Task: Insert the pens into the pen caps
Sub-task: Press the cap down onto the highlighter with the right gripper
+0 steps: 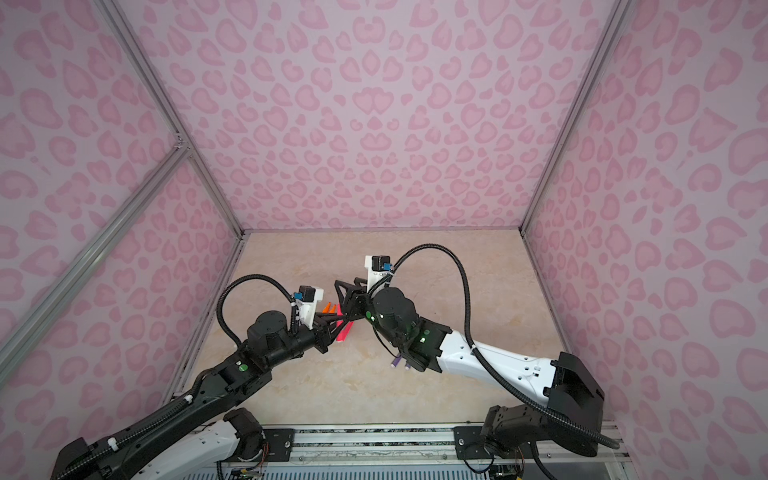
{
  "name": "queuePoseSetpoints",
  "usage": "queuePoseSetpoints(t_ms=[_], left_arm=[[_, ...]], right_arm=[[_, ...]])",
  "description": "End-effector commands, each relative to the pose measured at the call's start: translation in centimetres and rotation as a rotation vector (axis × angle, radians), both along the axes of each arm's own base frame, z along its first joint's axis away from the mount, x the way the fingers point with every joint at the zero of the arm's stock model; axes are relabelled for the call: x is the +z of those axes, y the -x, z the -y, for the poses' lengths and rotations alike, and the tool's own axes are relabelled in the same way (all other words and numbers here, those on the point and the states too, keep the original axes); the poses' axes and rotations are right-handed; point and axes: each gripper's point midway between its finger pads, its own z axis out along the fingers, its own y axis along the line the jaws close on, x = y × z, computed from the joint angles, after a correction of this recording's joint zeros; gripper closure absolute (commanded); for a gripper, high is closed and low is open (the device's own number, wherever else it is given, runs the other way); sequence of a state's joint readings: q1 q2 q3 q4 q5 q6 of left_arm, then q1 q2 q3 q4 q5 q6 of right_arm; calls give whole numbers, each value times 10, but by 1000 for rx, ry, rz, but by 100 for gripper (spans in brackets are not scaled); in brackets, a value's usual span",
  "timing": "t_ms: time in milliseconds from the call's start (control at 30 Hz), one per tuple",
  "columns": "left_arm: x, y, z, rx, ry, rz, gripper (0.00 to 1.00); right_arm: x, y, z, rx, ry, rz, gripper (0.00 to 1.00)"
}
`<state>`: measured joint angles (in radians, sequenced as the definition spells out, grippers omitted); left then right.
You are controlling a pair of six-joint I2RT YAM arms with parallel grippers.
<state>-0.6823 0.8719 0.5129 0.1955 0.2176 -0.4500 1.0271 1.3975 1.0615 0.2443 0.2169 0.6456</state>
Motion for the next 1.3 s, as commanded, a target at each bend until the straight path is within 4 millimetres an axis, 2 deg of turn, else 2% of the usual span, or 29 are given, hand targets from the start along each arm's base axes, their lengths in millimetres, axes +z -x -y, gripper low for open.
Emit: queuePoseSetpoints(t_ms=[0,133,500,900,1067,1267], left_arm=[[13,-4,-2,22,16,39,97],[10,-7,-2,32,6,32,97],[7,-10,-2,43,-10,20,97],[6,-12,-2,52,-9,14,97],[4,-13,-3,59,-8,4,97],[3,-11,0,42,9,-4,97]], right_arm=[[-29,-8,-4,-38,115,-97,46],[-35,-18,-8,-76,165,-130,57],[-33,-14,-21,-23,179,-130,67],[-39,-6,-28,-5,195,-134,100],[-49,4,-28,1,200,-136,100],[-72,15,-21,15,169,-157,100]])
